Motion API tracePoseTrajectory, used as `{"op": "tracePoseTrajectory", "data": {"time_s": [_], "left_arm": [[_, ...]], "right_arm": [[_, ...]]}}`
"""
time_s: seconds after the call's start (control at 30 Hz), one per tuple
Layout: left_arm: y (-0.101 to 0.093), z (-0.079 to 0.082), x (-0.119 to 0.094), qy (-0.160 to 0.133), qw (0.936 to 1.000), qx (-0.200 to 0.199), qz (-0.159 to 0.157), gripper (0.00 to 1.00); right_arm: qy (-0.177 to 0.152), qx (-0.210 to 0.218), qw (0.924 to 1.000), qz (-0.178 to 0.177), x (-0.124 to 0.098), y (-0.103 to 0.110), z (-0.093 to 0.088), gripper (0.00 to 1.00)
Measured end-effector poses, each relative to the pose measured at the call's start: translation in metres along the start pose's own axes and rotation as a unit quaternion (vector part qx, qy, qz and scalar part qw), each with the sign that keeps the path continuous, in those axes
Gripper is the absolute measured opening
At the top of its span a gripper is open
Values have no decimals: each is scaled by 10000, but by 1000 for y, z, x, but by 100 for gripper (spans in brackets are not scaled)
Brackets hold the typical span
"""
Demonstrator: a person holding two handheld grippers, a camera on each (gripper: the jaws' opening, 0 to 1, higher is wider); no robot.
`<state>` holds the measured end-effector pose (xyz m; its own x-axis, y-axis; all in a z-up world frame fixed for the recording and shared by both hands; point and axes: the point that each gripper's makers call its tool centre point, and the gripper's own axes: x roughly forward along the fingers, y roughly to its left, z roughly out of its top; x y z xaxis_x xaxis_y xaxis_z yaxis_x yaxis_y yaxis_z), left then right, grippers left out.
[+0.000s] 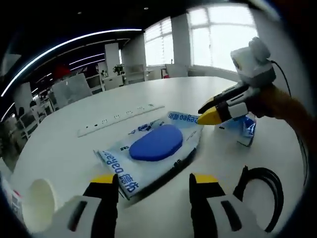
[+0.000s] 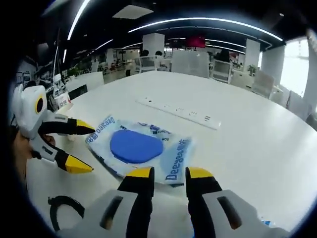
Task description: Arrange the tabletop items into an orderly group along one side of the table until the central work area is clear of visible clutter.
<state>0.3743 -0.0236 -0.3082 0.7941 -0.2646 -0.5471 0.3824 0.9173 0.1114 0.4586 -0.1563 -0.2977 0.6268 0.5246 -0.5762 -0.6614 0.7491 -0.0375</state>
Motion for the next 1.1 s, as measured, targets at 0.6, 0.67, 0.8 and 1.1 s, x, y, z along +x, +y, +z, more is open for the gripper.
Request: {"op": "tracePoseTrajectory", "data": {"time_s": [0.6,0.67,0.8,1.1], "left_arm": [[6,-5,3,-36,9994,-322,78,54],[5,-6,4,-23,9994,-326,61,55],[6,-8,4,2,9995,-307,85,51],[23,-9,6,134,9984,169,524,30]], "right_arm": [[91,227,9997,-11,6,-7,-8,18],[98,244,9996,51,6,-5,-9,16],[85,148,9998,40,7,-6,-9,11],[65,-13,10000,24,6,-8,-12,1]]}}
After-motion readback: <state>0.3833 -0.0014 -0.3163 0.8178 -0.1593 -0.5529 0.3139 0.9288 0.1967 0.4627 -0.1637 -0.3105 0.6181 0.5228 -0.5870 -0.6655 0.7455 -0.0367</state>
